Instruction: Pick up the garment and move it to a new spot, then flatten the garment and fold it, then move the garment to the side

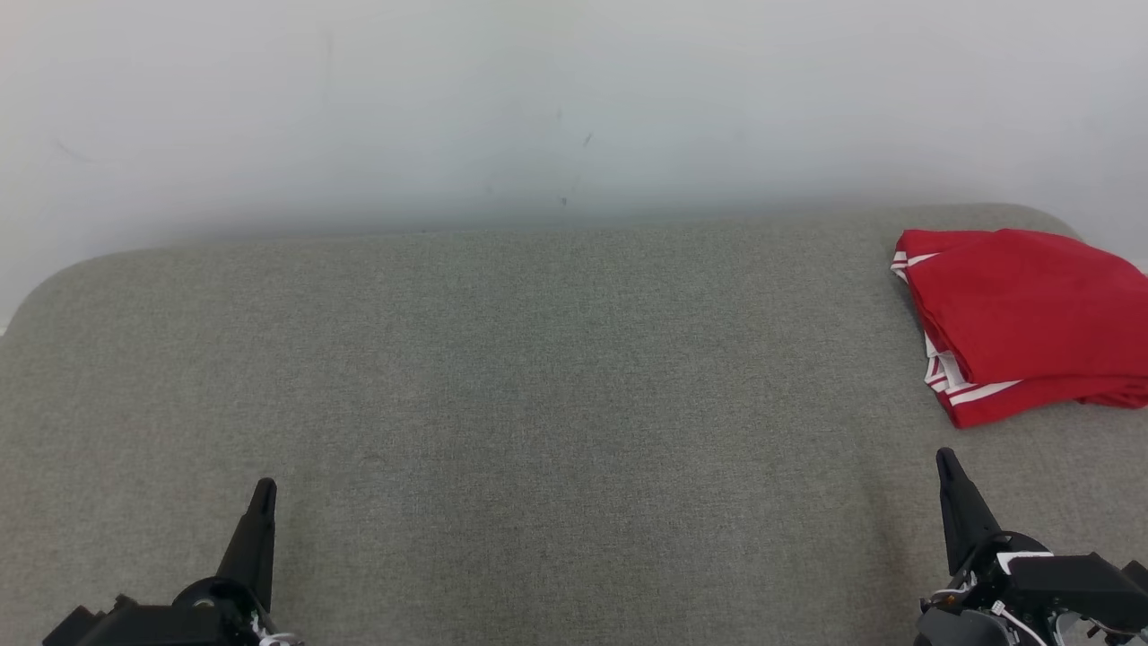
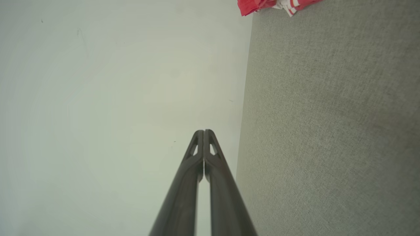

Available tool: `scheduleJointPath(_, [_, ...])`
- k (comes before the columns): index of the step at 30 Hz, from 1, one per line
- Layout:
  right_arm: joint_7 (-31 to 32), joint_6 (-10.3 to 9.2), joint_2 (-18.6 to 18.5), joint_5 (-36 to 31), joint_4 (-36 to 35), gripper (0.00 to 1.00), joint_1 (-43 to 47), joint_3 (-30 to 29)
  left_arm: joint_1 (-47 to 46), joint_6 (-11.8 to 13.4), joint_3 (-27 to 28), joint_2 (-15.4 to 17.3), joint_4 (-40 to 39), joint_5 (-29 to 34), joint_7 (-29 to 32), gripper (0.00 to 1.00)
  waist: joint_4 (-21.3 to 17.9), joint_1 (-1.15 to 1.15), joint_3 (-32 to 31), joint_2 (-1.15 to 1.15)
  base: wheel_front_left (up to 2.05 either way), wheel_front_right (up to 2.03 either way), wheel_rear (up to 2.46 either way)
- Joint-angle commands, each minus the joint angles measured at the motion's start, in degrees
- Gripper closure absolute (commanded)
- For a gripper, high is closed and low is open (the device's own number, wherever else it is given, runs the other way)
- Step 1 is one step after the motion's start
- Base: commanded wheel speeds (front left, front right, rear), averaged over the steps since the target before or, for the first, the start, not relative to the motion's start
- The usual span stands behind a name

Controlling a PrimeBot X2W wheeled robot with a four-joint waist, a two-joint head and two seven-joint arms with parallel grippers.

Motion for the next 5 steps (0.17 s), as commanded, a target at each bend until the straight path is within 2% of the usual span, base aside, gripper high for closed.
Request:
scheduleJointPath(1, [0.2, -0.12, 0.1, 0.1, -0.1, 1.00, -0.2, -0.1, -0.4, -0.1, 0.2, 0.3, 0.1, -0.2, 0.3, 1.00, 0.0, 0.00, 0.0, -0.01, 0.00, 0.00, 0.00])
scheduleJointPath(5, [0.2, -0.12, 0.1, 0.1, -0.1, 1.00, -0.2, -0.1, -0.4, -0.1, 0.2, 0.3, 0.1, -0.2, 0.3, 1.00, 0.0, 0.00, 0.0, -0.01, 0.00, 0.00, 0.00])
